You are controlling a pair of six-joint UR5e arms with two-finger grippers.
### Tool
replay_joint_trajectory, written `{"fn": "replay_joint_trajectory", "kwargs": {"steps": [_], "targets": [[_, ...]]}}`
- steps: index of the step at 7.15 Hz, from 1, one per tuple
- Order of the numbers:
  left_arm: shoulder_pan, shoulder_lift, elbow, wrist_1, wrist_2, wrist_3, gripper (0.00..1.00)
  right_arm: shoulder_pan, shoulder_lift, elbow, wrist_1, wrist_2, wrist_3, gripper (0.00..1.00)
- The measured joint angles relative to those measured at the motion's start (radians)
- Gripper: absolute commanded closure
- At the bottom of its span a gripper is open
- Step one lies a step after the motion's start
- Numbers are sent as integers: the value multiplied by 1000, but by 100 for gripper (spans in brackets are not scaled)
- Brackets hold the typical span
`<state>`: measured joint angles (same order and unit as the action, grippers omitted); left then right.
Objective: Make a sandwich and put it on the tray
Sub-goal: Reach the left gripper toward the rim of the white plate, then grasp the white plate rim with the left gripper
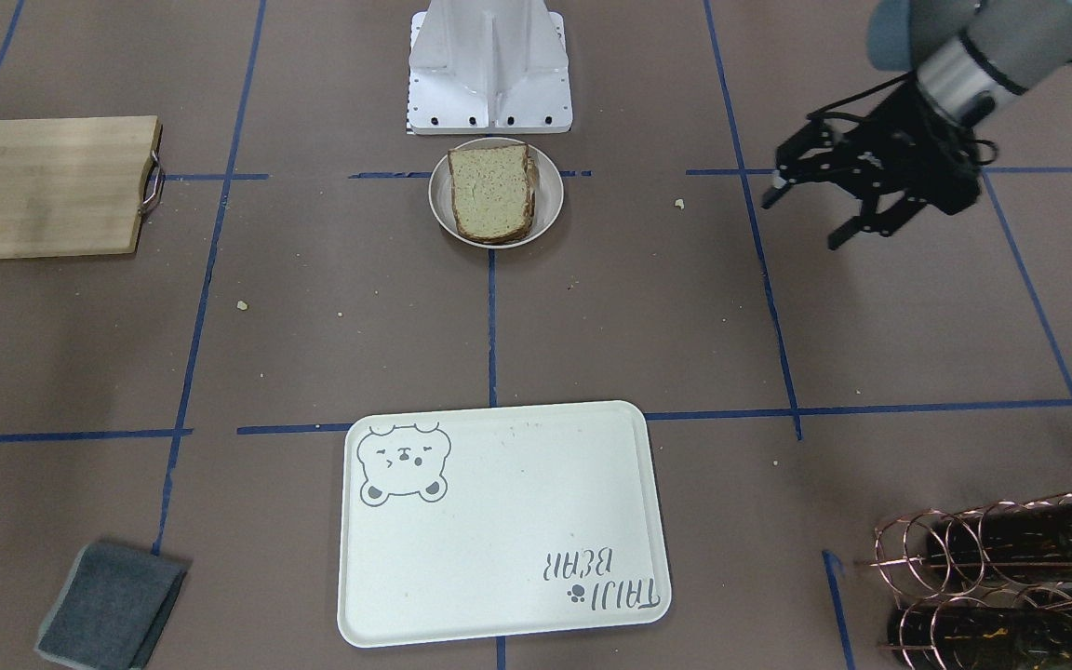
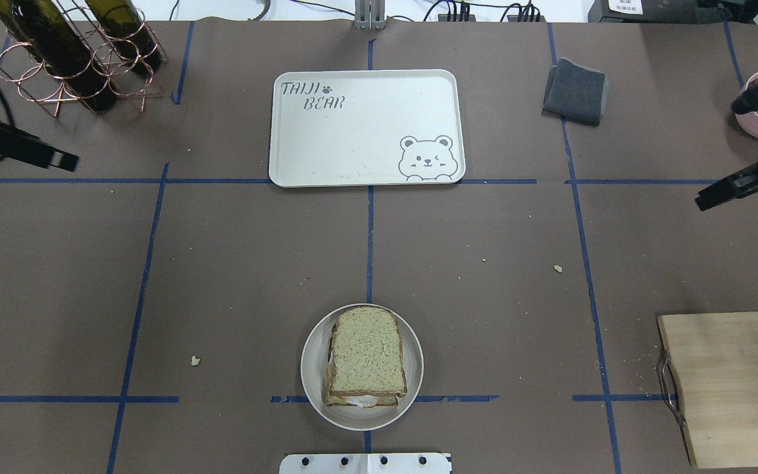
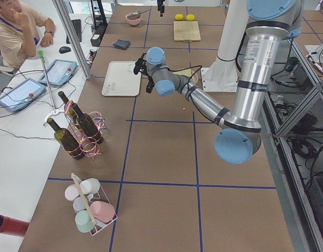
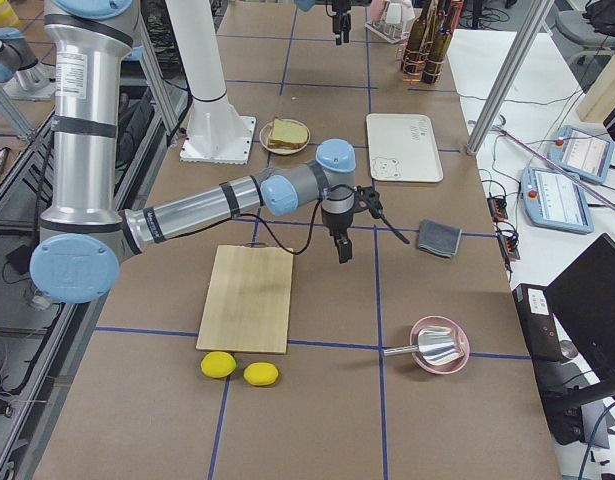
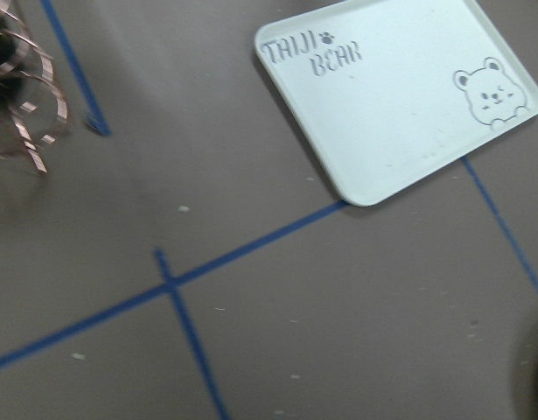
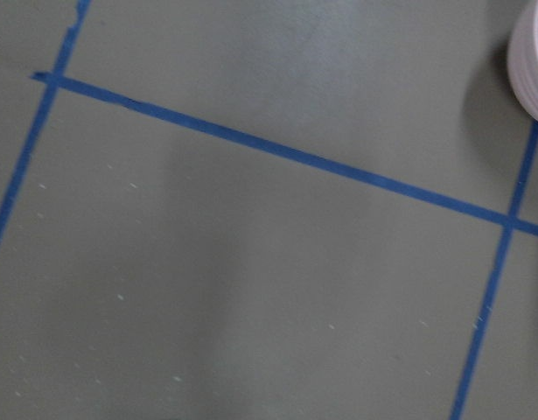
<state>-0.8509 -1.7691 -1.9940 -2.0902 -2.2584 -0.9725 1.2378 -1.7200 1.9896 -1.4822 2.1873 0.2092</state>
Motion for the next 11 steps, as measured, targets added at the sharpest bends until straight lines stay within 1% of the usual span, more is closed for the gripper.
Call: {"fn": "replay_joint_trajectory", "kwargs": {"steps": [1, 2, 3, 4, 6, 7, 8, 9, 10, 11], "targets": [[119, -33, -7, 0, 104, -159, 2, 76, -61, -6, -3, 29, -100, 0], [217, -57, -4, 1, 205, -274, 16, 158, -115, -24, -8, 62, -200, 0], [291, -74, 4, 2, 273, -365, 22, 235, -160, -48, -9, 89, -270, 0], [353, -84, 15, 2, 331, -446, 24, 286, -192, -61, -7, 100, -308, 0], [483, -110, 77, 1, 483, -562, 24, 323, -221, -70, -3, 105, -334, 0], [521, -124, 111, 1, 525, -585, 25, 327, -225, -72, -2, 106, -337, 0], [547, -129, 129, 1, 542, -594, 51, 329, -226, -73, -2, 108, -338, 0], [568, -131, 136, 1, 548, -597, 60, 330, -226, -74, -3, 110, -338, 0], [583, -133, 140, 2, 548, -597, 62, 331, -227, -74, -4, 113, -338, 0], [593, -134, 144, 2, 548, -596, 63, 331, -226, -75, -4, 114, -338, 0]]}}
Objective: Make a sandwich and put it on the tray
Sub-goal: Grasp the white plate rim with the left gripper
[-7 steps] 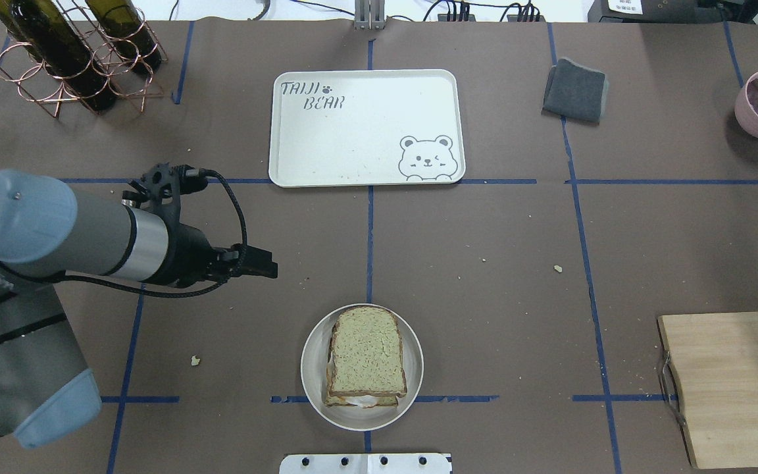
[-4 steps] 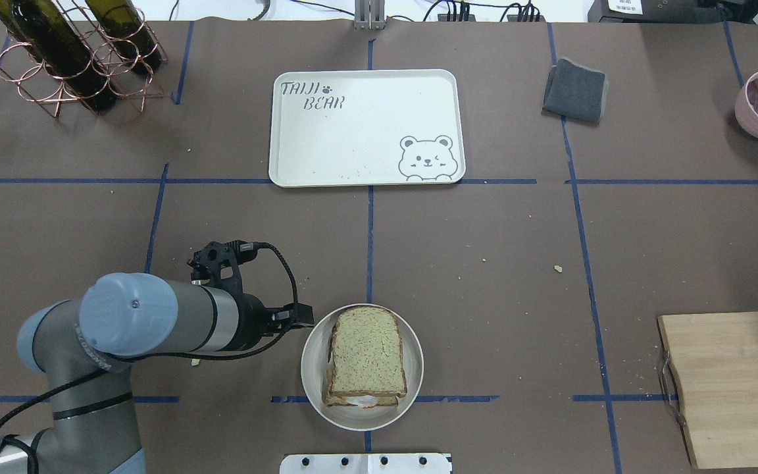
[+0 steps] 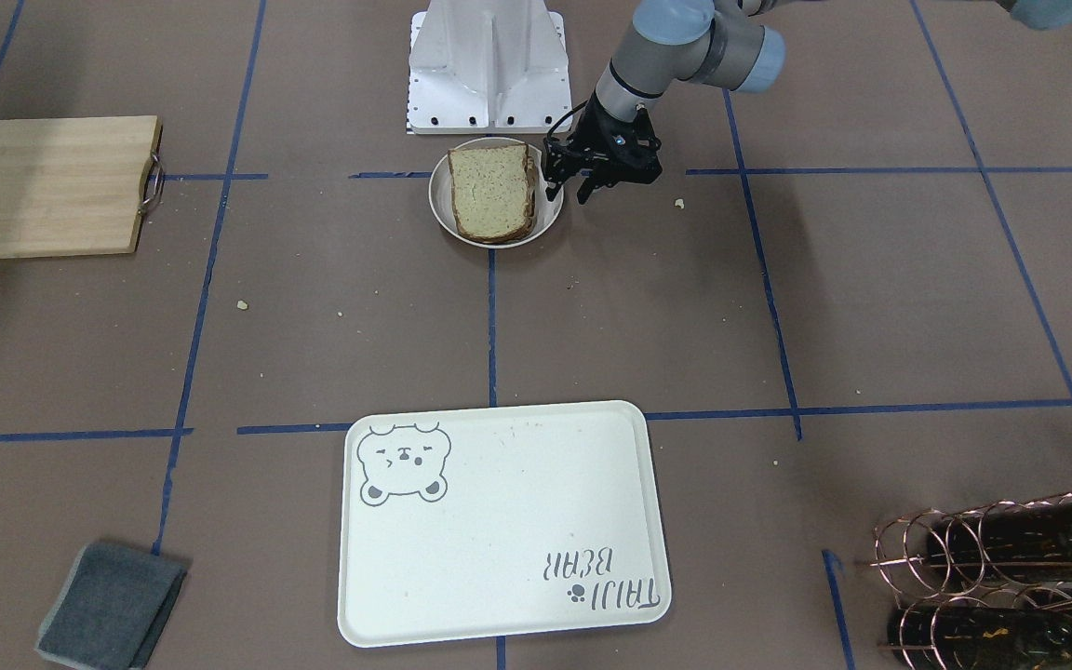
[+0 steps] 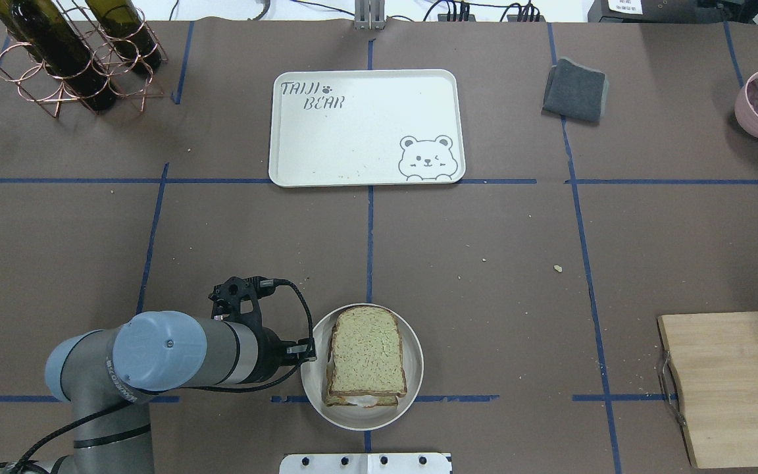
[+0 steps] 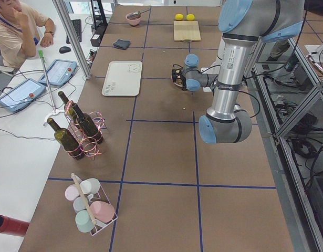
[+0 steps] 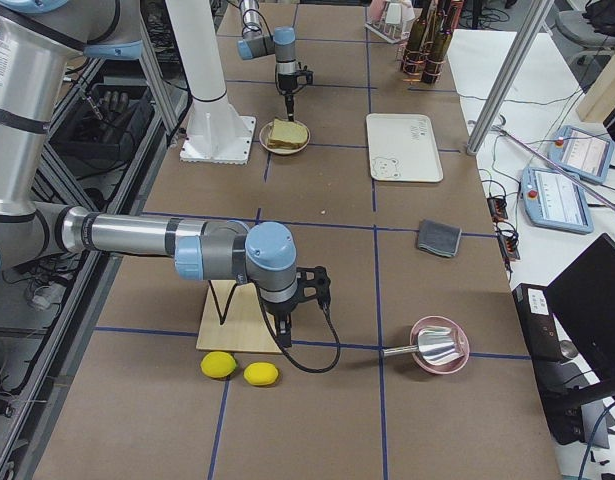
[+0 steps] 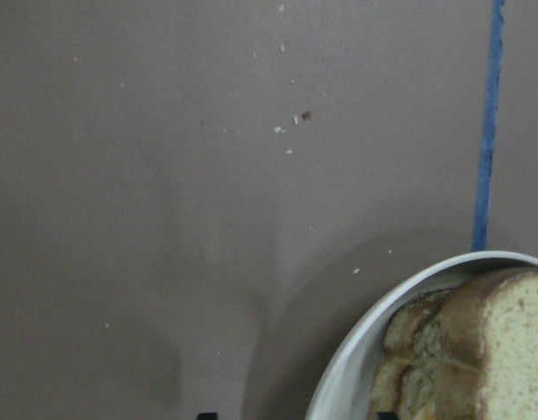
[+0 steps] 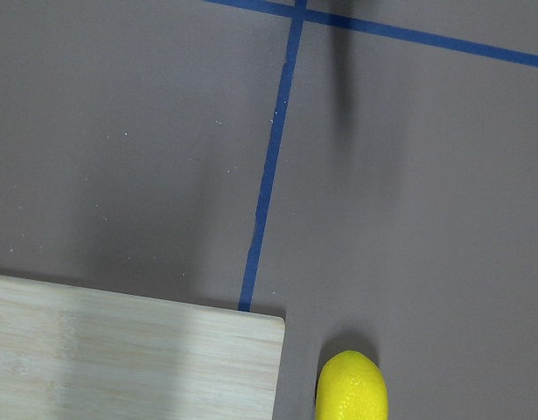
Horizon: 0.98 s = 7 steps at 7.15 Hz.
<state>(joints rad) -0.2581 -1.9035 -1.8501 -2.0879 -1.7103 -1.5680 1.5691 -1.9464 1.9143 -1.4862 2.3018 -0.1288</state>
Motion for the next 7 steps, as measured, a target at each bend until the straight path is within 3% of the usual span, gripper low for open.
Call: {"fn": "replay_joint_trajectory", "kwargs": {"steps": [5, 7], "targets": [[13, -9, 10, -1, 0, 3, 67, 0, 2, -8, 3, 0, 0, 0], [21, -16, 17, 0, 0, 3, 90, 0, 3, -17, 5, -1, 0, 0]]}}
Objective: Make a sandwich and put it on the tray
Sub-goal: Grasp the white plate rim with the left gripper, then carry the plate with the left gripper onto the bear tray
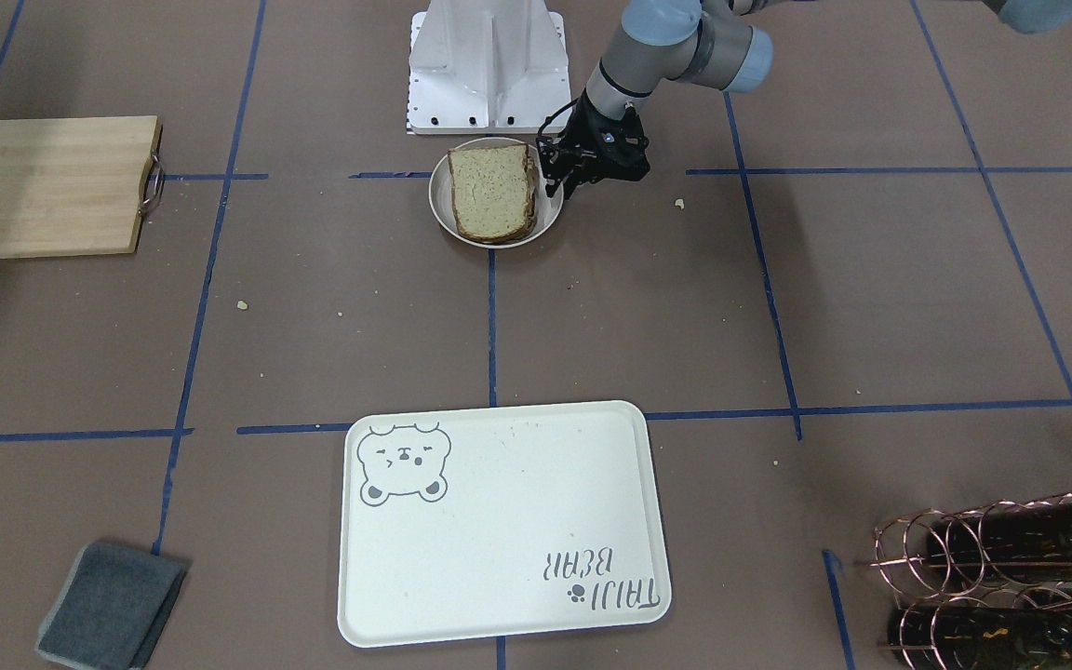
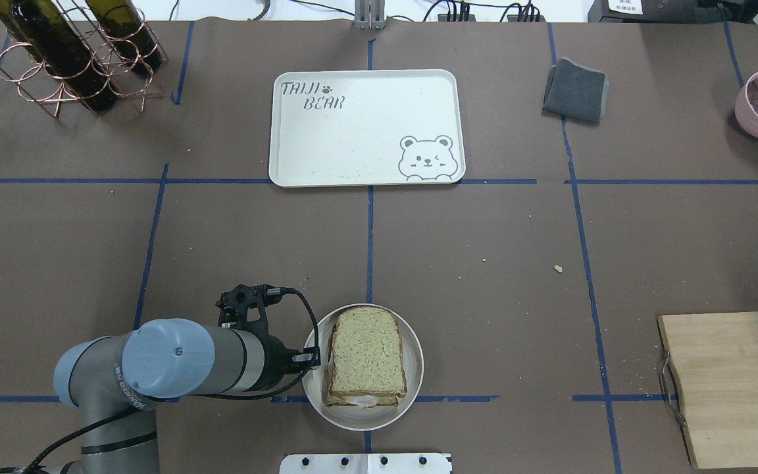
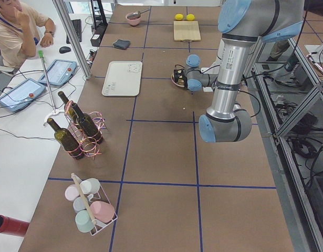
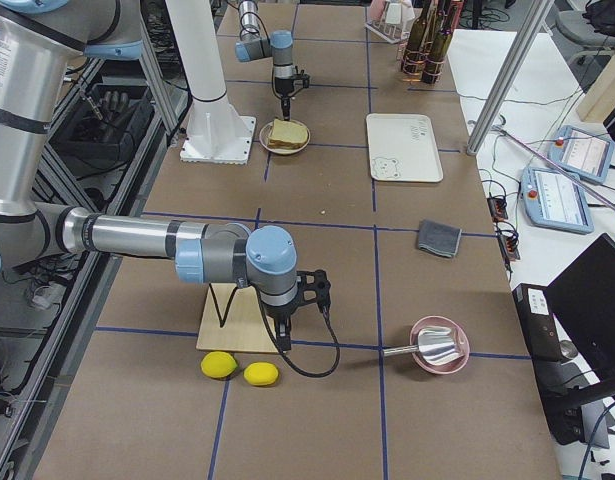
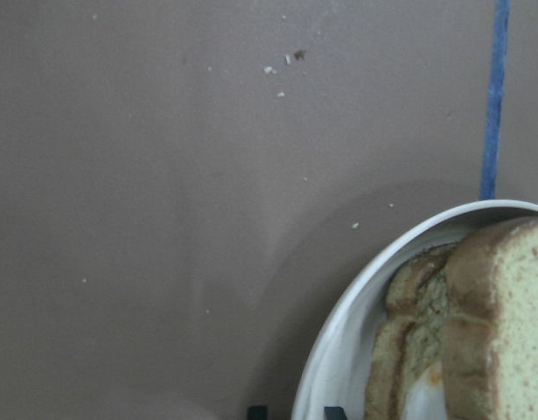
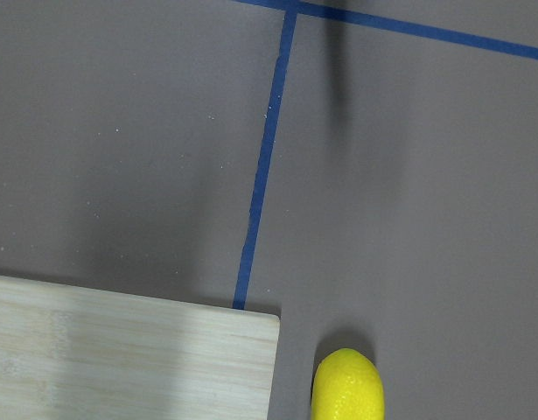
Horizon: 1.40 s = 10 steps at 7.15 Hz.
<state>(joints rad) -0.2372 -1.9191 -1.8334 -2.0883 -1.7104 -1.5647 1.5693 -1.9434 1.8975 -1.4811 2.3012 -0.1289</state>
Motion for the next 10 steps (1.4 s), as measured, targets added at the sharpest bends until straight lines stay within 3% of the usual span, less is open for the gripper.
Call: {"fn": "replay_joint_trajectory", "kwargs": {"steps": [1, 6, 8, 10], "targets": [[2, -1, 1, 0, 0, 0, 100, 0, 0, -1, 1, 0, 0, 0], [-22, -14, -26, 1, -11, 2, 100, 0, 0, -11, 1, -4, 0, 0], [-131, -39, -24, 1, -65, 7, 100, 0, 1, -16, 2, -8, -1, 0], [-281, -111, 44, 1, -148, 46, 100, 0, 0, -24, 2, -9, -1, 0]]}}
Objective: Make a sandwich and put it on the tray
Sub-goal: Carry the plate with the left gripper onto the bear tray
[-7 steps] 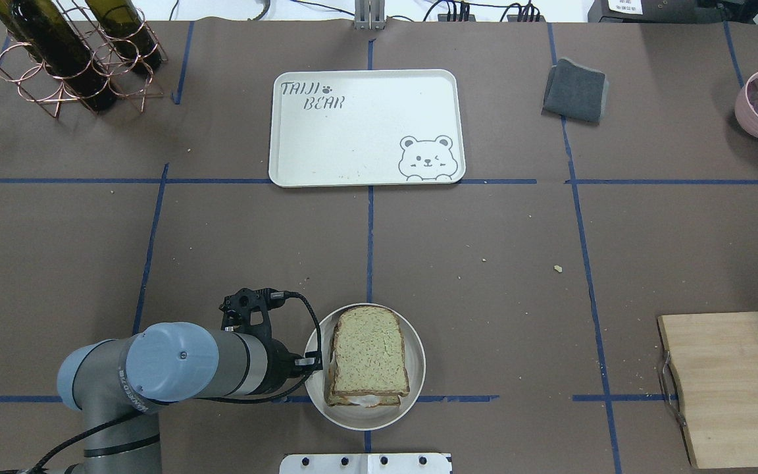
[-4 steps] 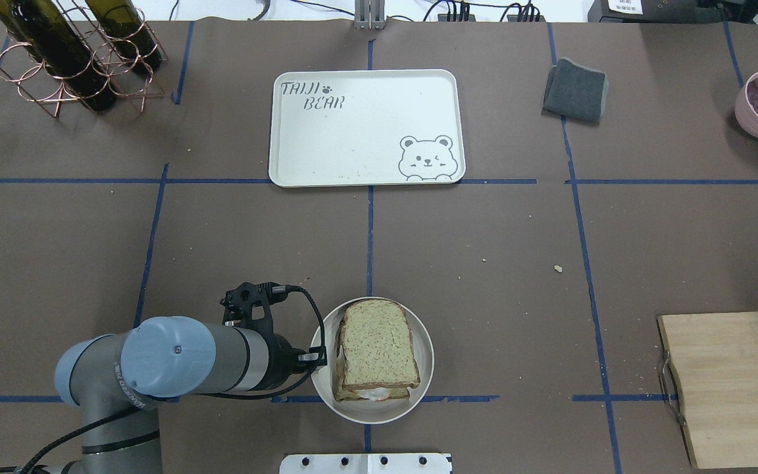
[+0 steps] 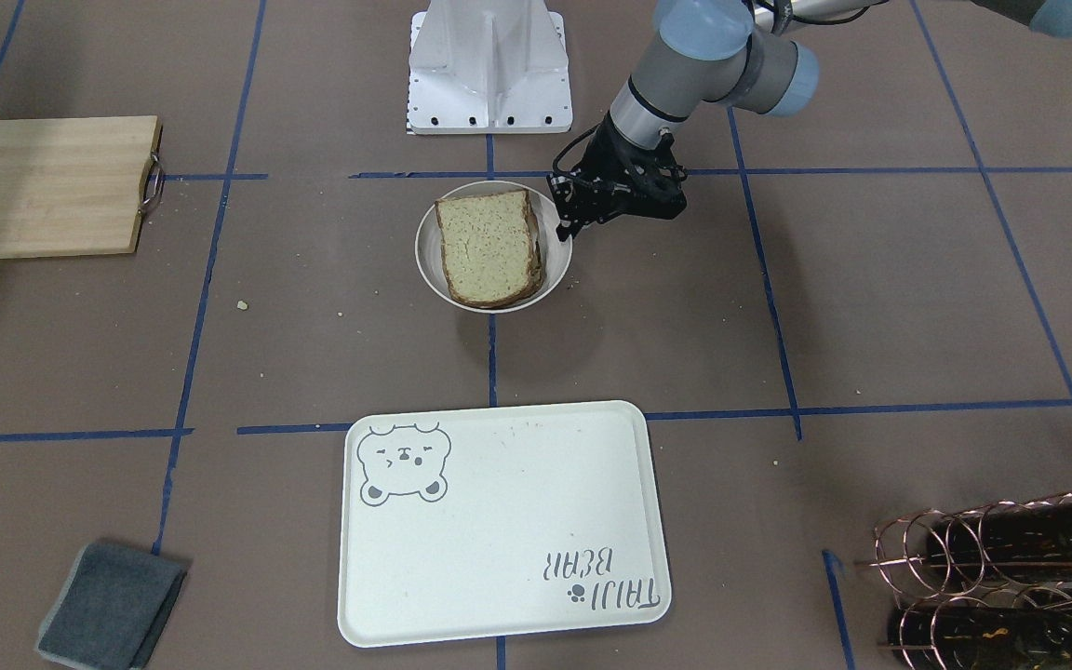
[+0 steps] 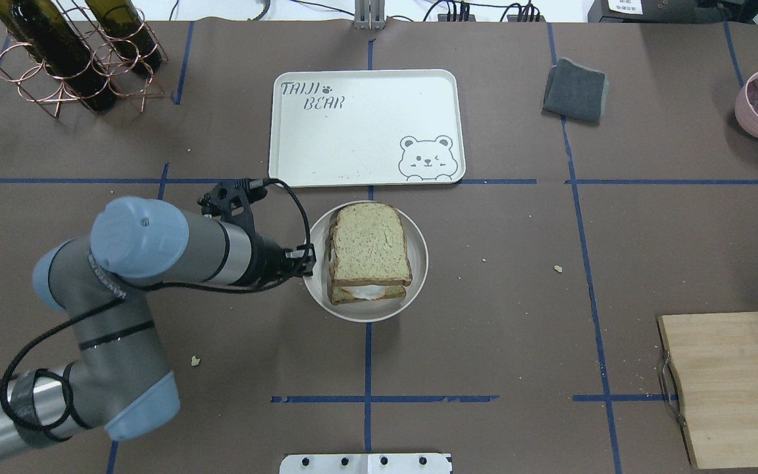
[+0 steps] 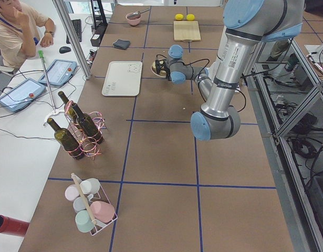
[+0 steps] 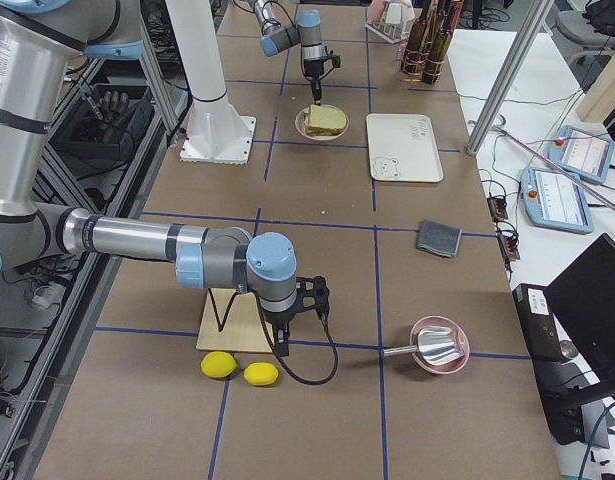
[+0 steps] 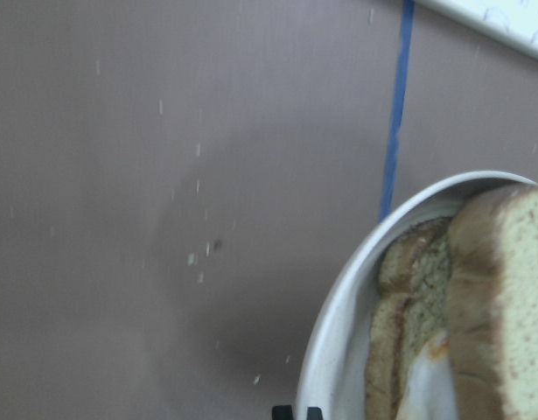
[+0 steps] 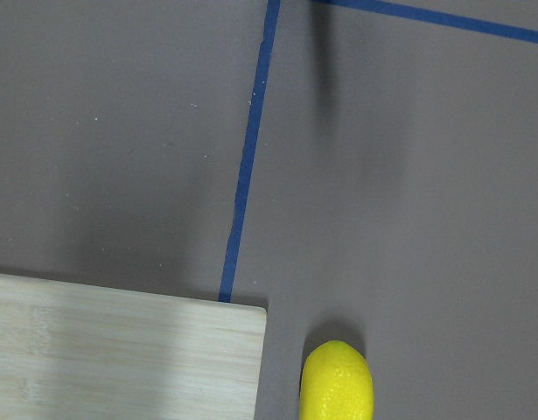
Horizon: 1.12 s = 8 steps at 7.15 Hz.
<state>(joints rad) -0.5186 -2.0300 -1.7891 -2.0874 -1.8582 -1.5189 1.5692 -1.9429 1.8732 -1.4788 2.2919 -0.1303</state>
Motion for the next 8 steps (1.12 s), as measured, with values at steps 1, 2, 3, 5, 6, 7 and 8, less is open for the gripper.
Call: {"fn": "replay_joint_trajectory", "kwargs": {"steps": [1, 2, 3, 5, 6, 7, 8], "targets": [[-72, -63, 77, -2, -25, 44, 100, 0, 0, -2, 0, 0, 0, 0], [-137, -140, 180, -5, -50, 84, 100, 0, -1, -3, 0, 0, 0, 0], [-191, -227, 316, -15, -68, 122, 100, 0, -1, -3, 0, 0, 0, 0], [-246, -356, 618, -144, -74, 166, 100, 0, -2, -3, 0, 0, 0, 0], [-252, -413, 757, -212, -64, 172, 100, 0, -2, -4, 0, 0, 0, 0], [-253, -453, 849, -257, -54, 173, 64, 0, -1, -5, 0, 0, 0, 0], [-253, -471, 896, -285, -47, 176, 1, 0, 0, -7, 0, 0, 0, 0]]}}
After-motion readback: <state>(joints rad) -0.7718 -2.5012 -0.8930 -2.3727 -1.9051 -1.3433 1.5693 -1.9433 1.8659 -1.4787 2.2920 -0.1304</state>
